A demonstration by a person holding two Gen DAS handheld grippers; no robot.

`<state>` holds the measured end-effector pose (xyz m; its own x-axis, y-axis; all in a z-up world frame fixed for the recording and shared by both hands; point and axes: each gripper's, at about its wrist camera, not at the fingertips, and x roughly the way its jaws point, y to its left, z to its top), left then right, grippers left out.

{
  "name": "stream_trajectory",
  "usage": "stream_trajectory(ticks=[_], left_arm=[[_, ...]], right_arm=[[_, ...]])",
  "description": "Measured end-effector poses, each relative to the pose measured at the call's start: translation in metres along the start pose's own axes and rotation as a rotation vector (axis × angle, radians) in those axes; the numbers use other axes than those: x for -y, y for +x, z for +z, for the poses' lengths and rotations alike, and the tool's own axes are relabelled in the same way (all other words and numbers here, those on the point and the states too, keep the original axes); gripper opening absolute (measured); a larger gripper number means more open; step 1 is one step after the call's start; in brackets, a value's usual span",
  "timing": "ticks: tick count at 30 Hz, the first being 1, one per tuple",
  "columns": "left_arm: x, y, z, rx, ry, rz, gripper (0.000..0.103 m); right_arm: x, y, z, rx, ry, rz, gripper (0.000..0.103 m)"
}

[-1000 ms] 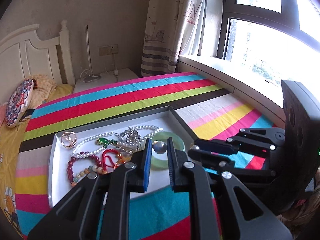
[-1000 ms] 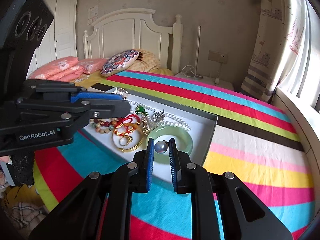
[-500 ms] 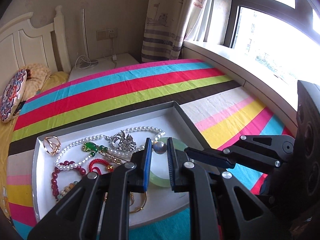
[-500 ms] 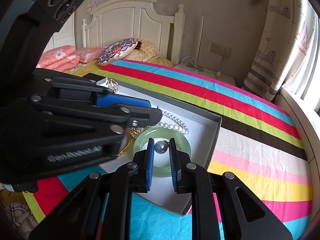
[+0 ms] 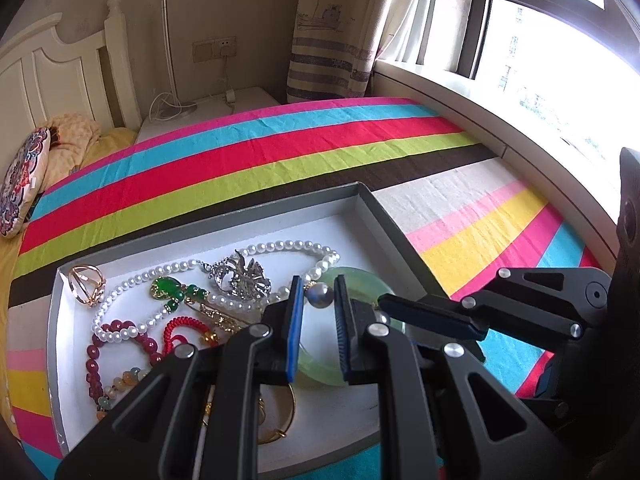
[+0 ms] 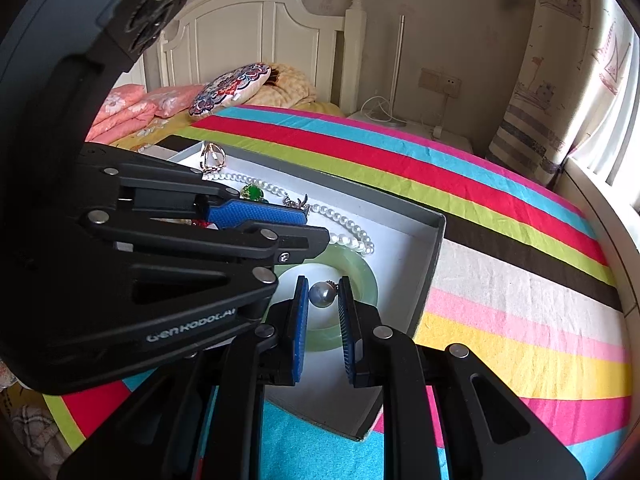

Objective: Organize jewelry
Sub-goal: 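Carry both pearl earrings into the box and release them inside the jade bangle, then withdraw both tools from the box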

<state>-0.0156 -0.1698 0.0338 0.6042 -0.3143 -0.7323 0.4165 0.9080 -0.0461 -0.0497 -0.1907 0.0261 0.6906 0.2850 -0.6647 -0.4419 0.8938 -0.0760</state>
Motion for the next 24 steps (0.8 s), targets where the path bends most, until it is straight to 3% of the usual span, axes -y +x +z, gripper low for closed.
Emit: stream_trajectory(ticks=[11,12,13,15,16,18,22,24], left_arm=[[0.003,0.007,0.002,-0.007,-0.005,0.008,0.015],[0.003,0.007,0.002,-0.008,-0.004,0.01,0.019],[0.002,0.007,0.002,-0.007,-0.003,0.014,0.024],[0.0,0.002,0.002,0.013,-0.013,0.032,0.054],[-0.002,-0.002,0.003,0.027,-0.019,0.043,0.06],[-0.008,-0.016,0.004,0.077,-0.037,0.071,0.077],[-0.026,-0.056,0.004,0.185,-0.086,0.138,0.095],[-0.035,-0.077,0.001,0.24,-0.119,0.17,0.101]], right_arm=[[-0.001,0.005,0.001,-0.022,0.001,0.008,0.016],[-0.001,0.005,0.001,-0.024,0.005,0.01,0.017],[0.0,0.006,0.001,-0.026,0.009,0.012,0.017],[0.002,0.006,0.001,-0.03,0.026,0.015,0.026],[0.004,0.005,0.0,-0.03,0.038,0.02,0.028],[0.005,0.001,-0.002,-0.025,0.046,0.028,0.052],[0.007,-0.019,-0.004,0.03,0.077,0.007,0.058],[0.013,-0.031,-0.004,0.069,0.122,-0.006,0.073]])
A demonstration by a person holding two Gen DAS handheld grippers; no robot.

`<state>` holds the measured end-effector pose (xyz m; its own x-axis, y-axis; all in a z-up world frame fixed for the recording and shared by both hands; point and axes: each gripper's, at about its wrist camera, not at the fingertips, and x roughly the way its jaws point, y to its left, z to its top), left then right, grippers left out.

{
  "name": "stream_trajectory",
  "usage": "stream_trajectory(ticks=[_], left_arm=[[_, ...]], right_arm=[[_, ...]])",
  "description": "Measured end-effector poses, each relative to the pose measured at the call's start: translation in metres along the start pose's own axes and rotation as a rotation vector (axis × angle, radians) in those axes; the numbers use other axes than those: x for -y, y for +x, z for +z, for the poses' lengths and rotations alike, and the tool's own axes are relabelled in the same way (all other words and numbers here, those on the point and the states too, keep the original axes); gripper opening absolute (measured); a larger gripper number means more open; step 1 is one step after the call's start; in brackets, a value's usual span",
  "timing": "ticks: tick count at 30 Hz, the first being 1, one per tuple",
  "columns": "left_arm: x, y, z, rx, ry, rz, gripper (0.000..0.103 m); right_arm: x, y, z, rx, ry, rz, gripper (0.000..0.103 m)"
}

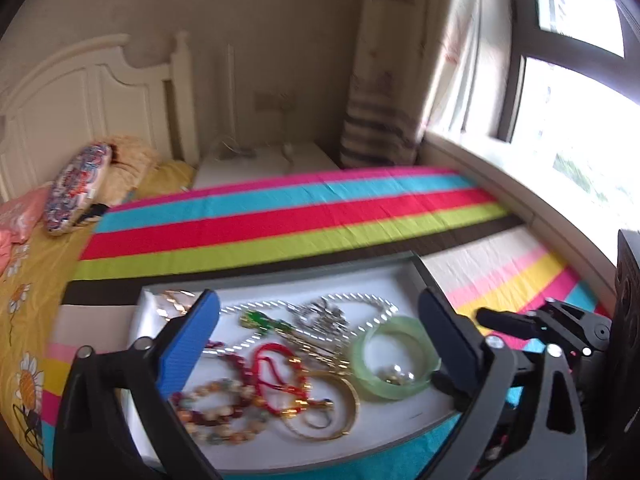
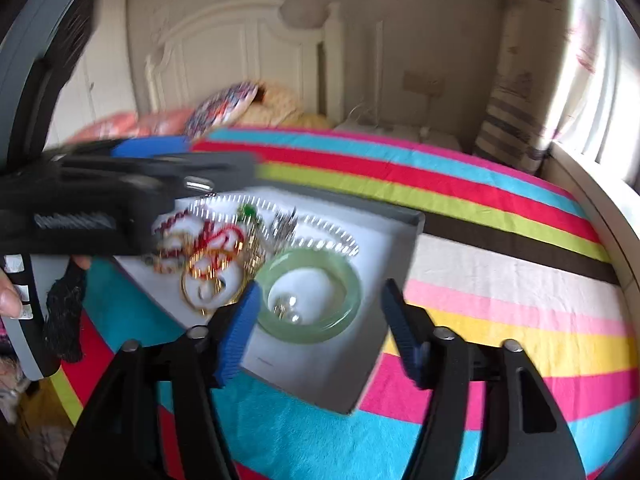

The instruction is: Organize jewelry

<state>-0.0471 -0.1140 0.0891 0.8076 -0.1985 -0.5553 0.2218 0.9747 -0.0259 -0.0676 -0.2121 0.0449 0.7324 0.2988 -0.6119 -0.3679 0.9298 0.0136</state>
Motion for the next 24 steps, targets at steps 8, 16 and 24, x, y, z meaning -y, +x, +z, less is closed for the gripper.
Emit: stream_trajectory(ticks=[8,16,24], left_arm=[[-0.03,-0.066,-0.01,0.127,-0.066,0.175,0.101],[-0.028,-0.083,-0.058,0.171,-0.066,0.229,0.101],[-0.032,-0.071,-0.094,0.101,-0.104,0.197,0.101]], right_arm=[[0.017,-0.055,0.008,0.163,0.178,-0.026,0.087],[-0.003,-0.056,-0.02,0.164,0.243,-0.101,0.086],[-0.026,-0.042,-0.037,0.143,0.217,-0.149,0.087]])
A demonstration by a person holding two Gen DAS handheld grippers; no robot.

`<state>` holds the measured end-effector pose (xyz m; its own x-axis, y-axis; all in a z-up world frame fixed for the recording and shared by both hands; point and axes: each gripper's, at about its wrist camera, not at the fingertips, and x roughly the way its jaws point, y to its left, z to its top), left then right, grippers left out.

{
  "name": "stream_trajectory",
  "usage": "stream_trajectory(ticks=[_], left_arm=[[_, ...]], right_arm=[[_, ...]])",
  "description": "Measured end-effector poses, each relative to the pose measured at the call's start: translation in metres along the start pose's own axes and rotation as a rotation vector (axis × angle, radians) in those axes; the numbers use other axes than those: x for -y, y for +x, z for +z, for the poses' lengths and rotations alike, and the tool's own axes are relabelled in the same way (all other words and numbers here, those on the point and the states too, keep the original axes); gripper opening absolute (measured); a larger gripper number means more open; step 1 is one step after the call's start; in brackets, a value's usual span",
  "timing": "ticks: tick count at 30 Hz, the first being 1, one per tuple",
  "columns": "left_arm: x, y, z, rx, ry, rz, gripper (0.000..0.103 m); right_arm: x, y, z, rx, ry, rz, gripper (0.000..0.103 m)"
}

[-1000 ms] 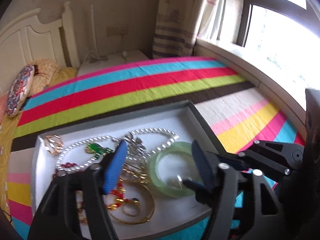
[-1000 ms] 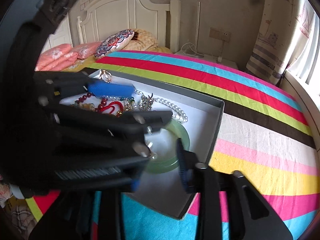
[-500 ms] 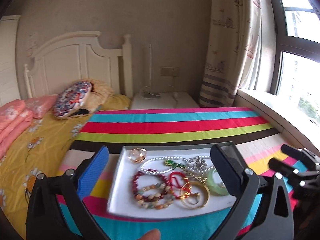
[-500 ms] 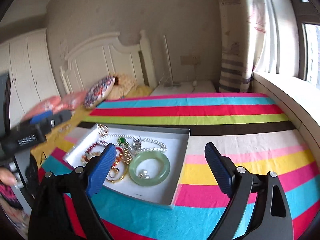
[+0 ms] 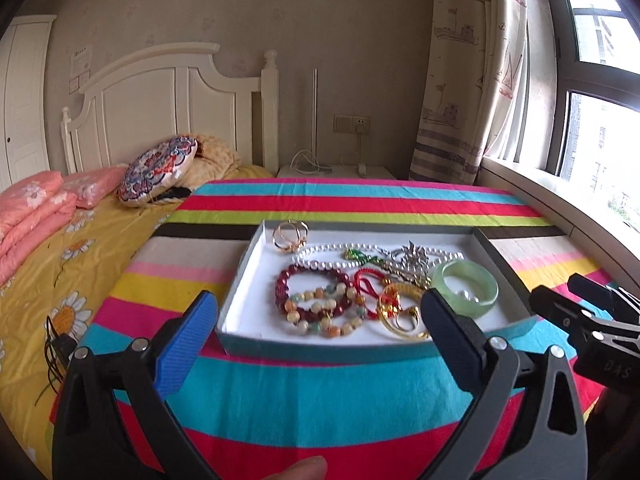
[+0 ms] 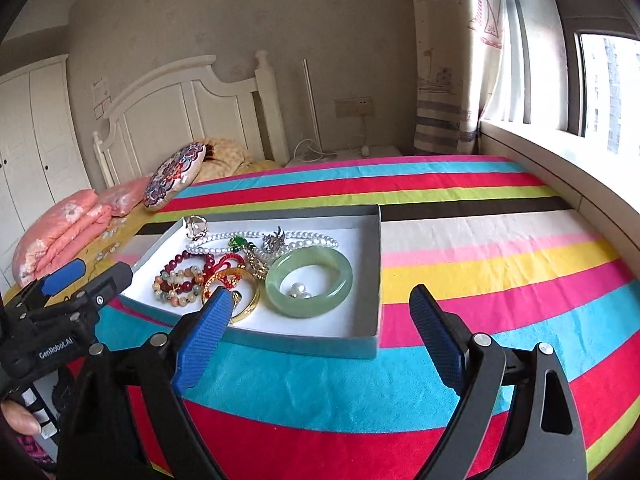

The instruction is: Organize jewelry

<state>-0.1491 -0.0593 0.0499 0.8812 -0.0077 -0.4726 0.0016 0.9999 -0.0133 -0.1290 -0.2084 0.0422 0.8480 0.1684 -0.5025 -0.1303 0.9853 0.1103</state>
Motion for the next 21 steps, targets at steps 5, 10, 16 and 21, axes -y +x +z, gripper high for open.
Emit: stream_trajectory(ticks=[5,10,16,21], left_arm=[[0.003,0.008,-0.011,-0.018,0.021,0.017,0.101],[0.003,0.016,-0.014,-0.028,0.028,0.013,0.101],[0.003,0.013,-0.017,-0.006,0.03,0.003,0.101],[0.005,0.011,-0.017,0.007,0.033,0.012,0.101]], right_arm=[[-0.012,0.001,-0.003,0.008,-0.054,-0.013,0.086],[-0.016,0.005,-0.006,0.017,-0.078,-0.031,0.086],[-0.017,0.005,-0.007,0.021,-0.081,-0.025,0.086],[-0.014,0.006,-0.007,0.014,-0.063,-0.017,0.086]])
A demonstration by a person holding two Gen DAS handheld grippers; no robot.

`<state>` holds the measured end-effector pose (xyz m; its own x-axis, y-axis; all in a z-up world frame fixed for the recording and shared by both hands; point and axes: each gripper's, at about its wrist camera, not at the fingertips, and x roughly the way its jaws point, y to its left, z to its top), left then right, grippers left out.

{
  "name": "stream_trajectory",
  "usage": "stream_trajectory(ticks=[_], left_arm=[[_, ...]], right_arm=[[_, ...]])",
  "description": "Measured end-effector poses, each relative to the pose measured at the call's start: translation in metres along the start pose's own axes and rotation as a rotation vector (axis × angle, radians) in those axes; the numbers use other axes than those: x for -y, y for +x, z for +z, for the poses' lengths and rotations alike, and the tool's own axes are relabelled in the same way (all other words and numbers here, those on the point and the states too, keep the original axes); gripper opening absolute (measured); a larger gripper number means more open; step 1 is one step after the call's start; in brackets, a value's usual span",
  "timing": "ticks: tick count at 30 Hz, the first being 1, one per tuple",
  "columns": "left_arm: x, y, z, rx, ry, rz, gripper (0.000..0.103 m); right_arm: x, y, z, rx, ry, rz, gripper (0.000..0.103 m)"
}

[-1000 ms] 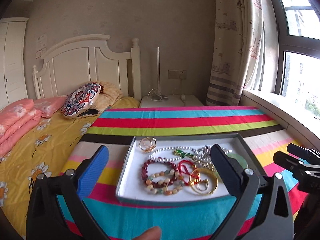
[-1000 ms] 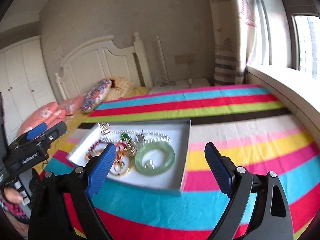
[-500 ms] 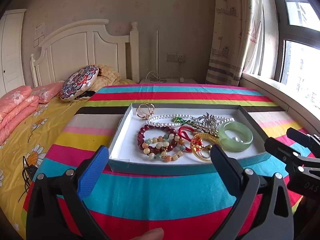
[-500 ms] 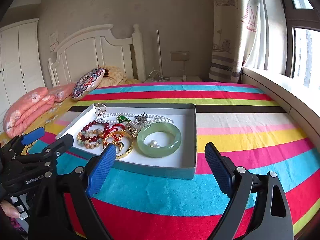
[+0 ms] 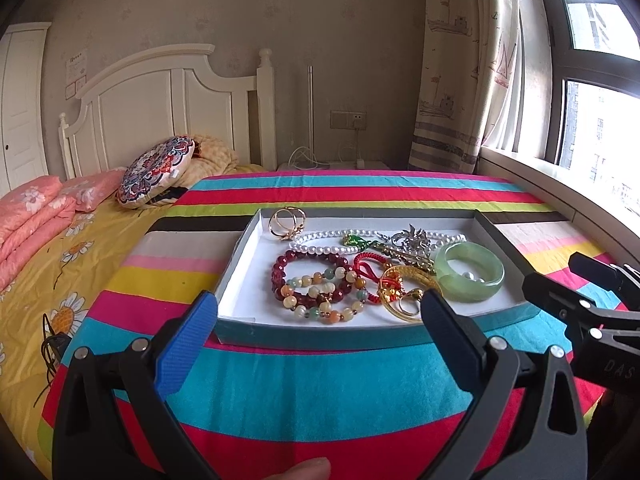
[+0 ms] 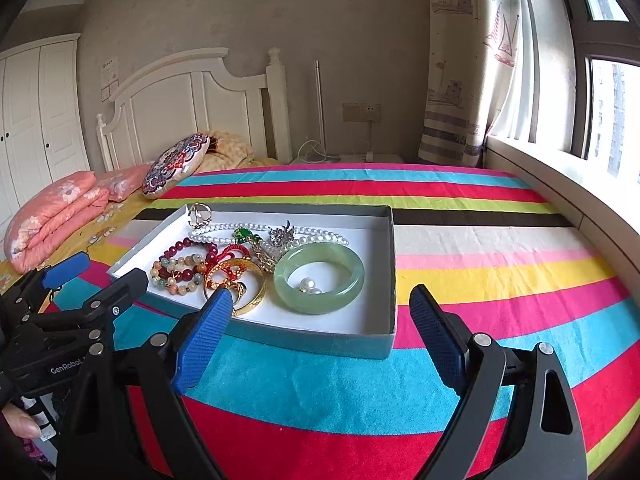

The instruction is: Organize jewelry

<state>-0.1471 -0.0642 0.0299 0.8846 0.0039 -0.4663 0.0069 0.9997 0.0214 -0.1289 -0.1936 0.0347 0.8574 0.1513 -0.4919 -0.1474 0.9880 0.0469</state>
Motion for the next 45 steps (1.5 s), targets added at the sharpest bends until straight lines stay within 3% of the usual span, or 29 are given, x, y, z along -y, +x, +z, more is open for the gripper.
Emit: stream_trajectory(ticks=[45], left_arm=[[0.0036,-0.0067,-0.0019,0.043,0.006,0.022,0.101]], right_arm=[[-0.0008,0.0027,-0.0006,-0.01,-0.011,0.003,0.086]])
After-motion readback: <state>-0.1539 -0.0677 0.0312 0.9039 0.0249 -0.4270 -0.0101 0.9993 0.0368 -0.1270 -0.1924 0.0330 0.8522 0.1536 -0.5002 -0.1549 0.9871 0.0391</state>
